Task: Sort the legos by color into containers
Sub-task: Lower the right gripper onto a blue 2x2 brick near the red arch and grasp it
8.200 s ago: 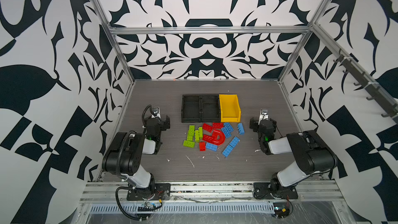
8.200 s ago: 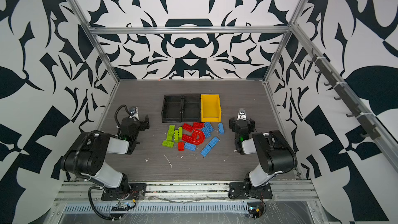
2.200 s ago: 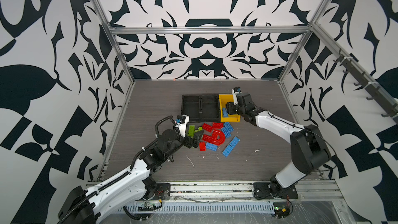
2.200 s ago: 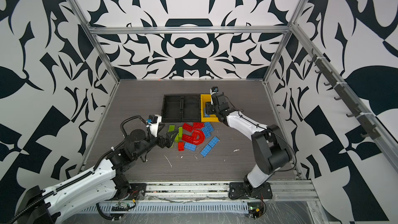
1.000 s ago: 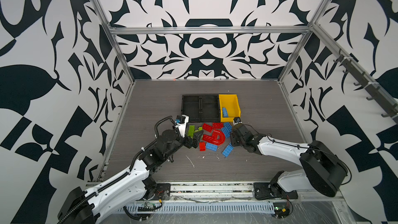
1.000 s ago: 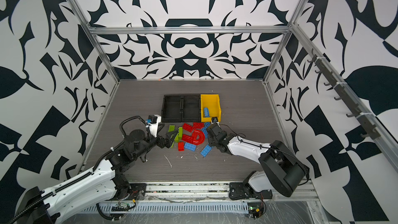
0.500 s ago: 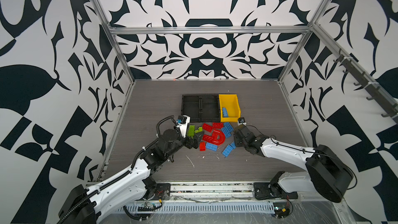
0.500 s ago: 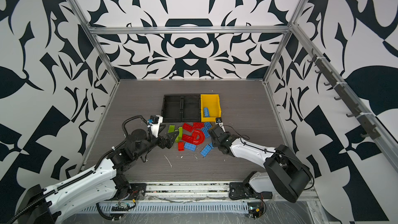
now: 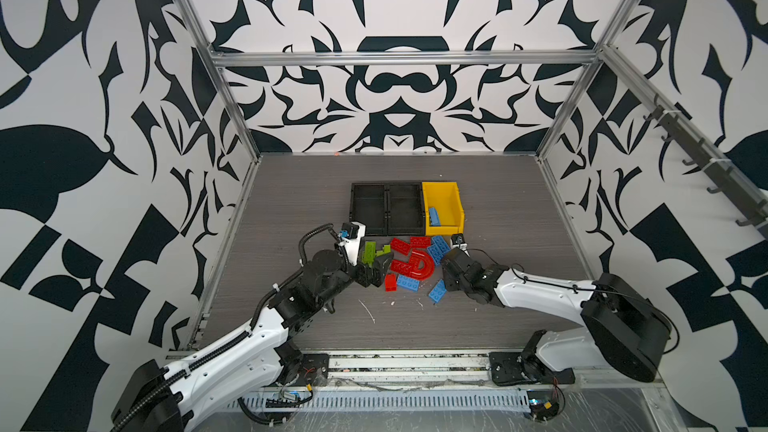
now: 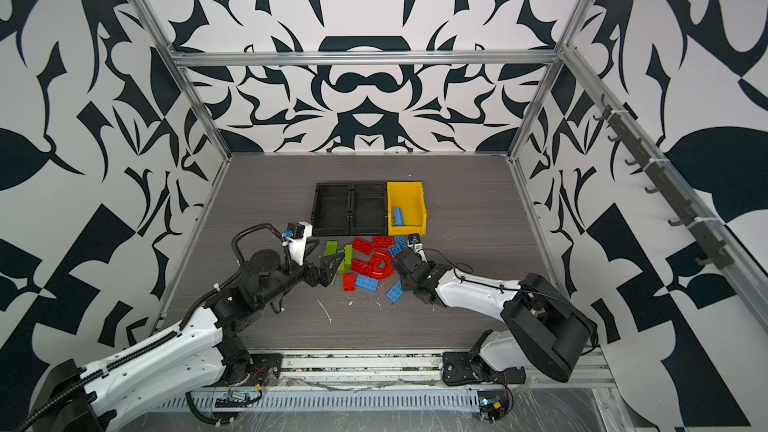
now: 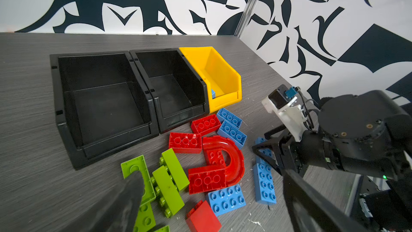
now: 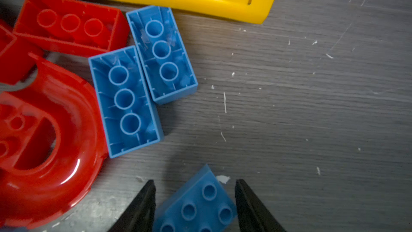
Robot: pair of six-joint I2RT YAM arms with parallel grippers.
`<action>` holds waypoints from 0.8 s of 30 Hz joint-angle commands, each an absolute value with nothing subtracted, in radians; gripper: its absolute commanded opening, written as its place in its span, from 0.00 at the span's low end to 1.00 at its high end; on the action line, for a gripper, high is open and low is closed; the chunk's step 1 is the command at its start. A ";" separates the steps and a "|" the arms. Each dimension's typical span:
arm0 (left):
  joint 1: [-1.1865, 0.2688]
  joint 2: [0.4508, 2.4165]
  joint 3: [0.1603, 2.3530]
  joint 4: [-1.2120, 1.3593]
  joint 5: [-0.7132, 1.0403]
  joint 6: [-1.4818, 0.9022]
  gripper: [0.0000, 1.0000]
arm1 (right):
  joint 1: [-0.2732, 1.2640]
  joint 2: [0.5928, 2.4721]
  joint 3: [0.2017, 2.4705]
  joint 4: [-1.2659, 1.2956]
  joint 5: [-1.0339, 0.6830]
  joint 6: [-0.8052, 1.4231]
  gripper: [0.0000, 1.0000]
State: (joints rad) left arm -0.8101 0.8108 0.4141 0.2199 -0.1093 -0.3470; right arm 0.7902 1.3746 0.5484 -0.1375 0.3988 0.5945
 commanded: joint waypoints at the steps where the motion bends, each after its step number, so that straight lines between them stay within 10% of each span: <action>1: -0.813 0.790 0.395 0.244 -0.117 -0.344 1.00 | 0.798 1.352 0.501 -0.110 0.394 0.632 0.60; 24: -0.813 0.805 0.402 0.245 -0.086 -0.365 1.00 | 0.781 1.365 0.539 -0.222 0.484 0.672 0.67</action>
State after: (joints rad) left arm -0.8101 0.8047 0.4091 0.2214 -0.1036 -0.3511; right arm 0.7830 1.3739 0.5453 -0.2199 0.4751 0.6529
